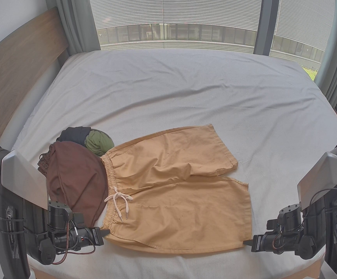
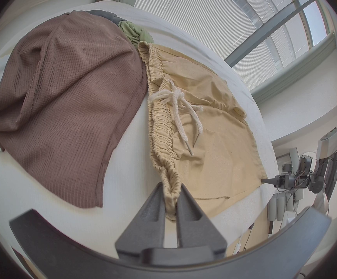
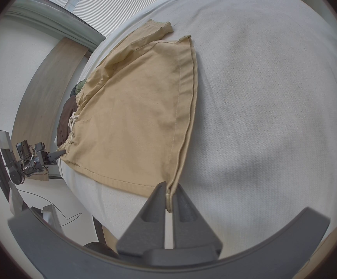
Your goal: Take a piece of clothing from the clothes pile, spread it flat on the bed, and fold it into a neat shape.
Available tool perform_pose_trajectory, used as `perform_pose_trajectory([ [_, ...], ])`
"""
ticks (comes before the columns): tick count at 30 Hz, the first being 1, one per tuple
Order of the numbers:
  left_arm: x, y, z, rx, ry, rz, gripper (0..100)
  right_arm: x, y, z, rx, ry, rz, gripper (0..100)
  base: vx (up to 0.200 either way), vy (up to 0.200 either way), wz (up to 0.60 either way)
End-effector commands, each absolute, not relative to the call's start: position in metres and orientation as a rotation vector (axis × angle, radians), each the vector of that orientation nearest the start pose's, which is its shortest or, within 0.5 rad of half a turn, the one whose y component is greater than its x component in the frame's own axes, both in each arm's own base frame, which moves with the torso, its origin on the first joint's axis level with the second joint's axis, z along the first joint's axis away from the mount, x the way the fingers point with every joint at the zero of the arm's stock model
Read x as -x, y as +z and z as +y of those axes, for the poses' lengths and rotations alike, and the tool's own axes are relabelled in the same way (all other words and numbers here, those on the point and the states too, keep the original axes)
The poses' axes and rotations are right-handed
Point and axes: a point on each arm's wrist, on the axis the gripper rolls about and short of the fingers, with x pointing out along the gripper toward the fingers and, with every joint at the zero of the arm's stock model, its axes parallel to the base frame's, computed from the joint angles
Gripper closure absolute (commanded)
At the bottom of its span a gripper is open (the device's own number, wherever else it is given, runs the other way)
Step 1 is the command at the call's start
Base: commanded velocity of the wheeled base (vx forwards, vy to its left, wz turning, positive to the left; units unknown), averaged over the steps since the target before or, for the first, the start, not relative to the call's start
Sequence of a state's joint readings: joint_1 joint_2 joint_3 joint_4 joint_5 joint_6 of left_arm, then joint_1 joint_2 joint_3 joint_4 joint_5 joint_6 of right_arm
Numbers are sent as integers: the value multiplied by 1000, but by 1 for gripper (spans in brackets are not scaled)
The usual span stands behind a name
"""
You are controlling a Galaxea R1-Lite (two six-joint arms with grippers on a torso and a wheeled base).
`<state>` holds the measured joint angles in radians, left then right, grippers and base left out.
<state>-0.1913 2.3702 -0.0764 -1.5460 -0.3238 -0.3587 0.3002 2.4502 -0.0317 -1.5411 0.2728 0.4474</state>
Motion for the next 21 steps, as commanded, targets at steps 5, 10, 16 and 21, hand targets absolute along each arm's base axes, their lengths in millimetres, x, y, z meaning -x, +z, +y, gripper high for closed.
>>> perform_pose_trajectory([
  [5,-206,-38,-51,326,-379,892,100,-198,-49,68,-393,329,990,100,0,0,0],
  [10,-205,-40,-51,322,-376,902,100,-197,-50,67,-391,326,996,100,0,0,0],
  [16,-205,-38,-52,322,-387,896,100,-196,-49,67,-375,333,1000,100,0,0,0],
  [21,-216,-27,-54,332,-414,807,100,-201,-25,68,-387,371,886,100,0,0,0],
])
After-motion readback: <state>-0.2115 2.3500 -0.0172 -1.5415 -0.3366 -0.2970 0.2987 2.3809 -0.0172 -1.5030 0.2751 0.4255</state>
